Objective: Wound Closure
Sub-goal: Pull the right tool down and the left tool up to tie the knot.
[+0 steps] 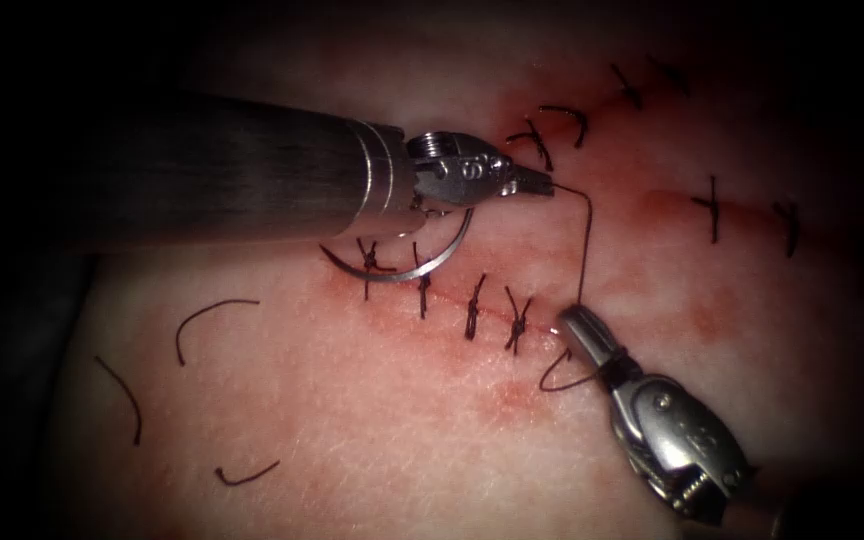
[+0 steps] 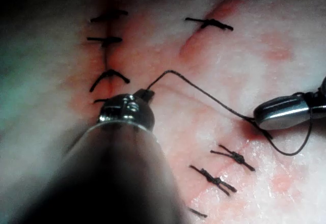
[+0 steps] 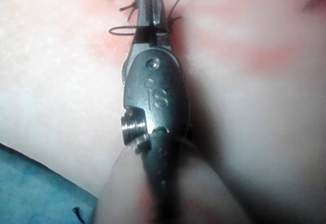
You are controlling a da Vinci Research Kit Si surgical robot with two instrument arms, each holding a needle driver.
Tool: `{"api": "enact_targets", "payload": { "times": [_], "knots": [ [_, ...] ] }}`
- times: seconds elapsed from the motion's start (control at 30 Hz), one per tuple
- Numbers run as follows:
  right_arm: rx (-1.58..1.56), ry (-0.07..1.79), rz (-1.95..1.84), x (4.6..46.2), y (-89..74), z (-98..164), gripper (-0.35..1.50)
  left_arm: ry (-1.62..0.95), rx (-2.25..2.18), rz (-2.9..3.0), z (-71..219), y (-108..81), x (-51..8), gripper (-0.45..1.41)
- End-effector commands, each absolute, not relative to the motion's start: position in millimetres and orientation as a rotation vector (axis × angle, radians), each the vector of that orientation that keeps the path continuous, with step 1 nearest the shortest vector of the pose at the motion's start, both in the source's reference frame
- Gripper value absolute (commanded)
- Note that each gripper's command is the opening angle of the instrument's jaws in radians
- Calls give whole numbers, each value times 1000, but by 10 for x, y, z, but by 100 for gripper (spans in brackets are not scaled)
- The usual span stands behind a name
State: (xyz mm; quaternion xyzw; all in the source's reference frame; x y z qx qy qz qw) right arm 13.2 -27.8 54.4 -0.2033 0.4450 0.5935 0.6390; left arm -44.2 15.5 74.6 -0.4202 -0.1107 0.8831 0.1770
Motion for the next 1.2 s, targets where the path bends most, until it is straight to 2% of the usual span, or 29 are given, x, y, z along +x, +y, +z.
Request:
{"api": "enact_targets", "payload": {
  "times": [0.03, 1.2],
  "knots": [
    [-460, 1015, 1351, 140, -288, 552, -35, -332, -1216, 2483, 753, 162, -449, -45],
    [-444, 1002, 1278, 160, -342, 555, -35, -163, -1313, 2102, 877, 361, -449, -45]
  ]
}}
